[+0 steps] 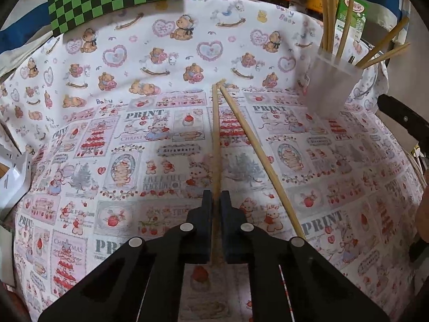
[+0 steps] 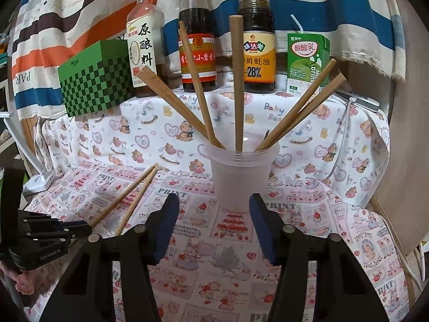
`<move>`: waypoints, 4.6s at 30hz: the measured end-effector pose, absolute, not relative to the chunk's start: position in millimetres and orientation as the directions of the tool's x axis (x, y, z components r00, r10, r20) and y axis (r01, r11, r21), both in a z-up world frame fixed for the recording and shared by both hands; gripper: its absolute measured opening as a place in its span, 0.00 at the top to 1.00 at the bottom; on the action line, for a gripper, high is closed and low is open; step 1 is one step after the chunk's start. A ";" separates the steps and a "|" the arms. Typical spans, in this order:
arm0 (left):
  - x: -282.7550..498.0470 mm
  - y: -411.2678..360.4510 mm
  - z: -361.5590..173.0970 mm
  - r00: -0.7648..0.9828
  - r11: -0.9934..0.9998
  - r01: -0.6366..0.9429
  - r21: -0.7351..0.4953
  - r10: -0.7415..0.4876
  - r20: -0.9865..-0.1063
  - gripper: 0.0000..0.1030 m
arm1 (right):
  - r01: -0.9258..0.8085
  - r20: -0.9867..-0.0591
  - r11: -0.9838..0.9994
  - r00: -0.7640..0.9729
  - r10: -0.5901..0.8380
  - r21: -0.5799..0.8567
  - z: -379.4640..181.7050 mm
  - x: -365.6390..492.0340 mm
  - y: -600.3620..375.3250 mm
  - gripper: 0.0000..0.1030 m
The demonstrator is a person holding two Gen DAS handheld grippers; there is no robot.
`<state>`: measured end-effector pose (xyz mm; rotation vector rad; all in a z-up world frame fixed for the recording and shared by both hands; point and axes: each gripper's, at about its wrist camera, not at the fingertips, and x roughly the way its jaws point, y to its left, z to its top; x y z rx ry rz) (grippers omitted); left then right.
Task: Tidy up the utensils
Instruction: 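Move the left tool over the last two chopsticks while the right tool waits, then close the left tool on a chopstick while the right tool grasps the other, then lift both held chopsticks upright and carry them toward the cup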
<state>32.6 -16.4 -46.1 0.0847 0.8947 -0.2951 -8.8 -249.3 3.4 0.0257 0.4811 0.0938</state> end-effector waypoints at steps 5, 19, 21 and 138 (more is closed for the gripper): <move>31.2 -16.6 -44.5 0.587 0.954 0.294 -0.059 -0.230 -0.776 0.95 | -0.091 -0.462 0.995 0.882 0.098 0.036 2.4 -8.8 -246.5 0.47; 41.3 -15.7 -51.3 0.574 0.954 0.287 -0.092 -0.248 -0.780 0.96 | -0.086 -0.471 0.995 0.876 0.100 0.051 3.1 -8.6 -248.5 0.47; 39.3 -10.4 -48.5 0.587 0.955 0.278 -0.106 -0.256 -0.768 0.96 | -0.091 -0.478 0.994 0.872 0.105 0.053 3.5 -9.5 -247.1 0.50; 80.8 -170.6 159.3 0.754 0.897 0.438 -0.062 -0.405 -0.518 0.96 | -0.029 -0.427 0.977 0.897 0.118 0.211 126.1 71.2 -343.8 0.94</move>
